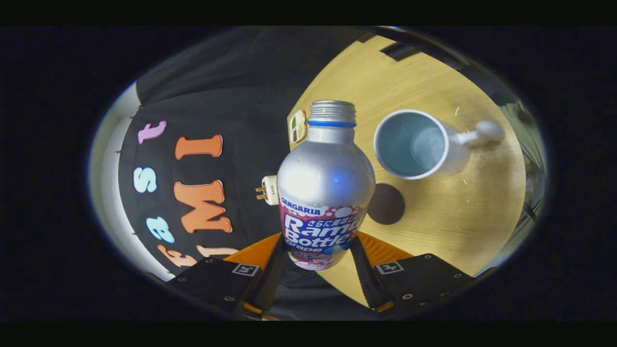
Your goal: Take the bottle from table, then pour the juice into the cup, finally place the bottle on the coaster
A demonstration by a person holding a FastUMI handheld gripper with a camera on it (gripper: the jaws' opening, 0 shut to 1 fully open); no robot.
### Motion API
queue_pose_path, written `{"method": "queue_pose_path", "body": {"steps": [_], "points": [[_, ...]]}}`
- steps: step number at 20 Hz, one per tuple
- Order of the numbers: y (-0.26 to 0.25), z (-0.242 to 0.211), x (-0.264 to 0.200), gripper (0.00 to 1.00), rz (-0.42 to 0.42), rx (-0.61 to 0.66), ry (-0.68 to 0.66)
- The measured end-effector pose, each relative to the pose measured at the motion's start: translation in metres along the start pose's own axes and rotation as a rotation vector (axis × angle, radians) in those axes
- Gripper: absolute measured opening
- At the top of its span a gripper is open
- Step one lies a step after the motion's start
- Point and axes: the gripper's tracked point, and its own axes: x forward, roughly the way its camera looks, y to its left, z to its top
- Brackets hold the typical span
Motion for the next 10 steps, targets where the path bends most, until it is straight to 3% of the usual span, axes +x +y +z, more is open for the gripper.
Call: {"method": "queue_pose_path", "body": {"steps": [10], "points": [[-0.004, 0.028, -0.014, 0.73, -0.147, -0.782, -0.205]]}}
